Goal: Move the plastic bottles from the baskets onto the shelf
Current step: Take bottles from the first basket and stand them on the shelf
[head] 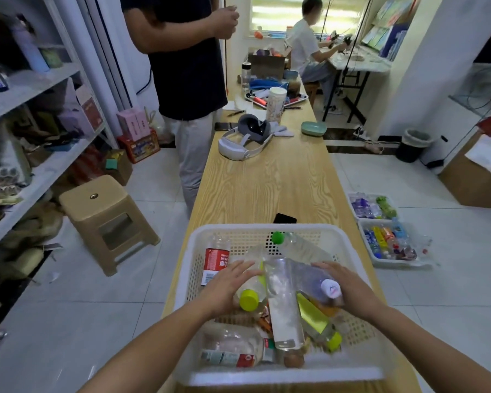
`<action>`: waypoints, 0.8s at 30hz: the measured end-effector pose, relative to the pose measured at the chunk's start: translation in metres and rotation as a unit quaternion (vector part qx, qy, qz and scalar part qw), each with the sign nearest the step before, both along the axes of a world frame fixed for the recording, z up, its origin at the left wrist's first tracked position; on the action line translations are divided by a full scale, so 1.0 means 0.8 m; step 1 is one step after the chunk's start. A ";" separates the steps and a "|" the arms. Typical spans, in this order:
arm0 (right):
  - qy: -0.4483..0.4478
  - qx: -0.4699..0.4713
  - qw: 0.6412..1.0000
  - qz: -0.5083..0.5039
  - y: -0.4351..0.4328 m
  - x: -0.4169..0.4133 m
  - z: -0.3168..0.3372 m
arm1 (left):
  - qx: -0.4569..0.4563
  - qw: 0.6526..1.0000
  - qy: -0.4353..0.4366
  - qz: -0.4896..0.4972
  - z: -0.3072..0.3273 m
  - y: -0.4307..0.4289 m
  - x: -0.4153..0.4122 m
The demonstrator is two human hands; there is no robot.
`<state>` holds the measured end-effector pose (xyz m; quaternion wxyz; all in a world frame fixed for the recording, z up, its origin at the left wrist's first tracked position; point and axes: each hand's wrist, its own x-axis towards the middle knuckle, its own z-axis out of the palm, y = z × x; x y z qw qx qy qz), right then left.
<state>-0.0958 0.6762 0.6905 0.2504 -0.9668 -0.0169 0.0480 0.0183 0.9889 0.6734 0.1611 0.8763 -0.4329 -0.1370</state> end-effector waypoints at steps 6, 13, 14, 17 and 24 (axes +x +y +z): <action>0.001 0.279 0.937 -0.210 0.069 0.044 0.011 | -0.103 0.982 0.160 0.015 0.010 0.010 0.035; 0.034 0.325 0.905 -0.272 0.081 0.060 -0.004 | -0.357 0.786 0.413 0.291 0.045 0.000 0.050; 0.028 0.322 0.903 -0.283 0.081 0.059 -0.004 | -0.370 0.770 0.419 0.308 0.042 0.002 0.054; 0.000 0.322 0.893 -0.315 0.081 0.056 0.001 | -0.392 0.744 0.438 0.317 0.038 0.009 0.064; -0.051 0.326 0.892 -0.308 0.074 0.059 0.054 | -0.437 0.687 0.475 0.334 0.084 0.011 0.070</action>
